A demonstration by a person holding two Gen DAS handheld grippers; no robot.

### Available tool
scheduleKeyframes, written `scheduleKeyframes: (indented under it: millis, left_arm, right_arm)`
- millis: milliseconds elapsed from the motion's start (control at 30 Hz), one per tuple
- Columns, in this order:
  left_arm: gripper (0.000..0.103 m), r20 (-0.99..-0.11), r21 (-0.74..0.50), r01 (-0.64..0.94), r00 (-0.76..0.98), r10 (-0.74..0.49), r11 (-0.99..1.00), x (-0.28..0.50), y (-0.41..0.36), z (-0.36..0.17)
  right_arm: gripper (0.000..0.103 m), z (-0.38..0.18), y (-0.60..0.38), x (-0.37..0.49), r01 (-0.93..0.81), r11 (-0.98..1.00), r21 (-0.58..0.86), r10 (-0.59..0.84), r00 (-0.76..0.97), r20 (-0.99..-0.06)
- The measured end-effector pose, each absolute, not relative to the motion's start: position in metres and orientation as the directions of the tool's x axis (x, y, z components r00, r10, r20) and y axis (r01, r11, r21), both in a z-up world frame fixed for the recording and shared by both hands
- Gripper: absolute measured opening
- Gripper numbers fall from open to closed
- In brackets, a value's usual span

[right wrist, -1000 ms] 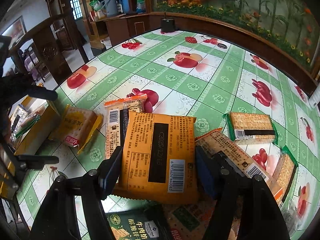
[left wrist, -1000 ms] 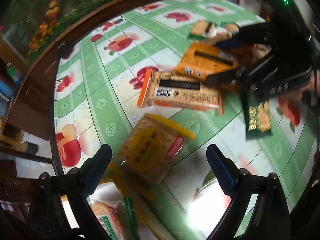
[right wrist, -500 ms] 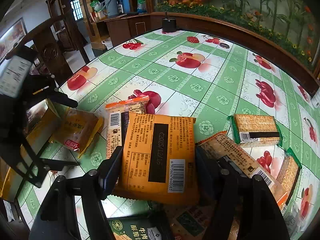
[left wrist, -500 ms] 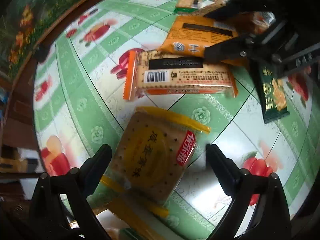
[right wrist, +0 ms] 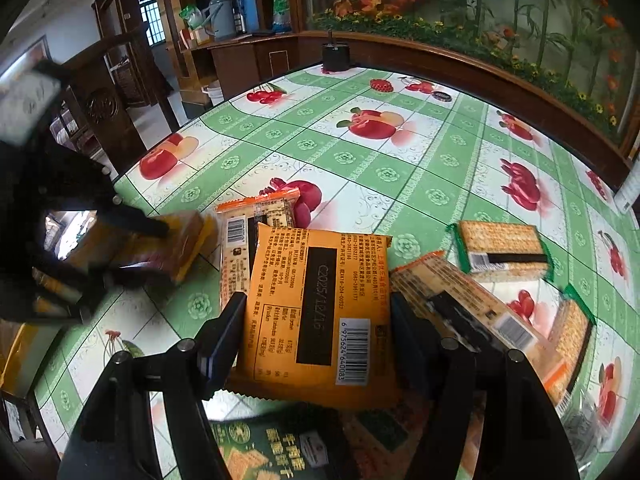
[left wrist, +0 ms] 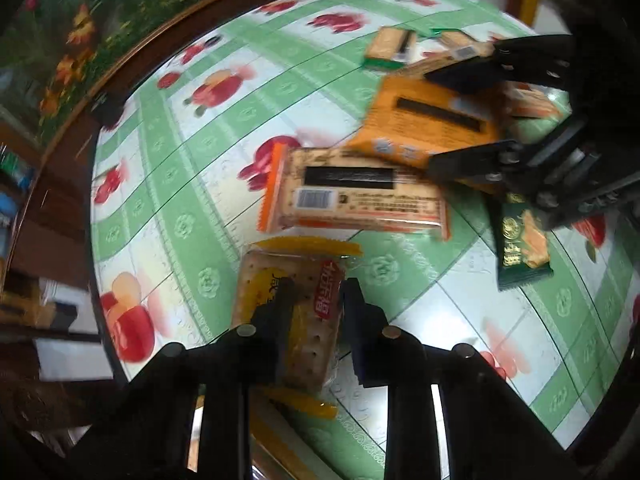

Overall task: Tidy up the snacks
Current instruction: 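Grasp the yellow cracker pack with left tool while right tool grasps orange biscuit pack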

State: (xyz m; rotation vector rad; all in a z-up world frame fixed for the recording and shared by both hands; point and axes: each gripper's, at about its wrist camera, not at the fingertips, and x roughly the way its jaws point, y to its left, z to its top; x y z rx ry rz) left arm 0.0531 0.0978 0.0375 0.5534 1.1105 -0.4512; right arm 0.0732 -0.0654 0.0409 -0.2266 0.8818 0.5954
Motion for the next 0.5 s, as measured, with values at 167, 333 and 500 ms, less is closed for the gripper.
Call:
scheduleKeyframes:
  millis: [167, 333, 500]
  left_arm:
    - [0.029, -0.921, 0.197, 0.575, 0.387, -0.051, 0.794, 0.053, 0.101, 0.032]
    - [0.086, -0.895, 0.275, 0.566, 0.447, -0.009, 0.777, 0.043, 0.104, 0.035]
    - [0.090, -0.910, 0.193, 0.500, 0.412, -0.037, 0.844, 0.064, 0.122, 0.036]
  right_arm:
    - [0.070, 0.043, -0.073, 0.065, -0.566, 0.822, 0.066, 0.400, 0.491, -0.774]
    - [0.070, 0.039, -0.076, 0.065, -0.565, 0.822, 0.074, 0.402, 0.482, -0.779]
    - [0.070, 0.038, -0.073, 0.067, -0.570, 0.817, 0.086, 0.415, 0.478, -0.775]
